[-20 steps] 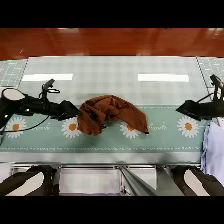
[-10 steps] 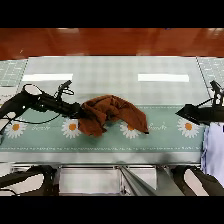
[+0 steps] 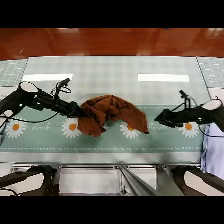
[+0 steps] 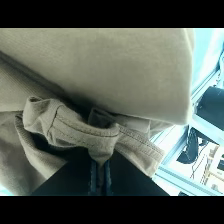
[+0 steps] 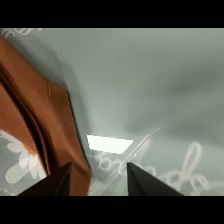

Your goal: Fold the shirts.

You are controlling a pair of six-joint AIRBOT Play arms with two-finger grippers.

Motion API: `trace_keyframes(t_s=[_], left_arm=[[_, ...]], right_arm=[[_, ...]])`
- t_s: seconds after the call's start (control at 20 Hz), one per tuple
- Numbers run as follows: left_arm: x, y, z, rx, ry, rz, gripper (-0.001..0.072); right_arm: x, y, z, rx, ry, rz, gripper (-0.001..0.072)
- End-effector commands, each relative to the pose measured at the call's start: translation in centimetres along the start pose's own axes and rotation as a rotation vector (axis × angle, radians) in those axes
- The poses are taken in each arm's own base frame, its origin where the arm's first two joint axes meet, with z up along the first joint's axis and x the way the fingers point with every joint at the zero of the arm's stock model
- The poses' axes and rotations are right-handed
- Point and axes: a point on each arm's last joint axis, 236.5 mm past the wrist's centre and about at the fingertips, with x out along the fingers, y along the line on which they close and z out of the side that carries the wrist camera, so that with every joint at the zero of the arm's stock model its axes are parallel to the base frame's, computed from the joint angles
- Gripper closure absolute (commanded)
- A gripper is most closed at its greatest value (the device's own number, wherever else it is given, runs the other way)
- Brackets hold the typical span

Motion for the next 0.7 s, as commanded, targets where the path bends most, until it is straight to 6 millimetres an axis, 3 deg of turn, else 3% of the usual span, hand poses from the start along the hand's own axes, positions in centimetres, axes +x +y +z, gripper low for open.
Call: trace_keyframes(t_s=[0.0,0.2,0.25,0.35,0.4,0.55,0.65], left_arm=[[-0.1,0.0,0.0,0.002,0.001,-0.001,0.0685],[0.0,0.0,0.0,0.002,-0.001,0.001,0.0685],[0.1,0.0,0.2,0.003,-0.006,0.005,0.0684],[0.1,0.1,0.4,0.004,-0.016,0.012,0.0685],[0.1,0.2,0.5,0.004,-0.018,0.013,0.0685],[-1.0,0.7,1.4,-0.004,-0.058,0.020,0.0685],[-3.4,0.5,3.0,0.009,-0.115,0.023,0.0685]], right_arm=[[3.8,1.8,0.9,-0.001,0.061,0.054,0.0308],[6.2,5.4,2.0,-0.058,0.102,0.115,0.0309],[6.7,5.8,2.0,-0.075,0.115,0.113,0.0342],[7.3,6.9,2.1,-0.110,0.133,0.116,0.0571],[7.2,7.5,2.3,-0.146,0.131,0.120,0.0686],[5.3,9.0,3.2,-0.239,0.150,0.135,0.0685],[2.5,10.4,5.2,-0.298,0.106,0.122,0.0686]])
